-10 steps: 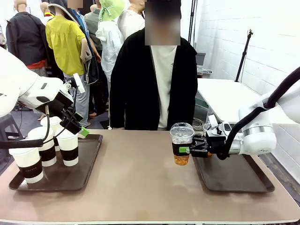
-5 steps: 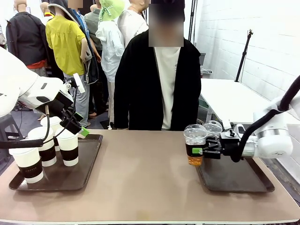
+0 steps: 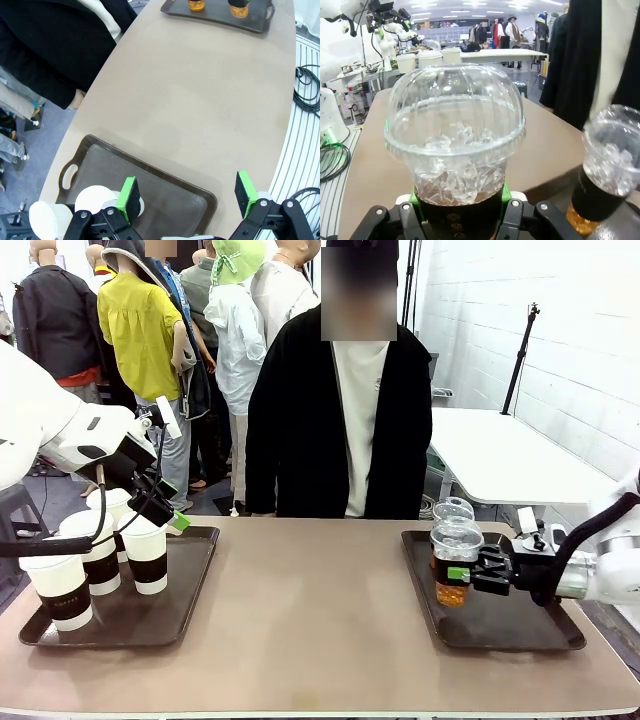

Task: Distribute the coffee onto the tray.
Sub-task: Pick up another iced Americano from the middle of the table and place it on the right Handle tray.

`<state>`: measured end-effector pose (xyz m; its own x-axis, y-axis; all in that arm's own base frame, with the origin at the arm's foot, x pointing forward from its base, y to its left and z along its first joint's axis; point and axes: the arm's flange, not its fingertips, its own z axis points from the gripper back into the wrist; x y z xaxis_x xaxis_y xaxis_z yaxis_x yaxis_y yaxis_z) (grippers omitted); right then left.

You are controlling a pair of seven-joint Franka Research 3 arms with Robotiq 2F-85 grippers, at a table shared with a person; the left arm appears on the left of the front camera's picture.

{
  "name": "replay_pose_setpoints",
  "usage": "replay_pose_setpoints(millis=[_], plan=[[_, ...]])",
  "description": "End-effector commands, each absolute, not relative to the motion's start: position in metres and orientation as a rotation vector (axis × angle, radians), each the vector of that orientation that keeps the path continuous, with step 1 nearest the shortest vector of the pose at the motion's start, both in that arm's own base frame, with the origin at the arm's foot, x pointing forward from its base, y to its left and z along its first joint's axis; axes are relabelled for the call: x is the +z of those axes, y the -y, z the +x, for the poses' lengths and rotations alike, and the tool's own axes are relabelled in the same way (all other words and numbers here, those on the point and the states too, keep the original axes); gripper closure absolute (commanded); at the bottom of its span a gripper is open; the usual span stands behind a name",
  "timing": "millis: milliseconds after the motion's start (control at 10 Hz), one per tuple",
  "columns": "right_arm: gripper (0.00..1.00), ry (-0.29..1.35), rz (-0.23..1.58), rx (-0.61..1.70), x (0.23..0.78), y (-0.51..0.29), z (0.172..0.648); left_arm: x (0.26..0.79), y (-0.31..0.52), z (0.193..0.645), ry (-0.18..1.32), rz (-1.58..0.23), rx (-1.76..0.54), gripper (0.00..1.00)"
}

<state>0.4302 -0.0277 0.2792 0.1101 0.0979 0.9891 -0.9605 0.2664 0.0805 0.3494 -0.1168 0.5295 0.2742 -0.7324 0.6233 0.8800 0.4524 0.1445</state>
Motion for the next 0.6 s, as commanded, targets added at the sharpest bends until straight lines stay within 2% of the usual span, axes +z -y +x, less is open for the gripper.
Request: replay_pose_setpoints(millis=[0, 500], plan=[[0.38, 1.204, 1.004, 1.04, 0.272, 0.037, 0.43, 0.528, 0.114, 0.351, 0.691, -0.269, -1.116, 0.0], [0.38, 1.279, 0.96, 1.093, 0.242, 0.05, 0.435, 0.528, 0.114, 0.351, 0.691, -0.269, -1.116, 0.0]])
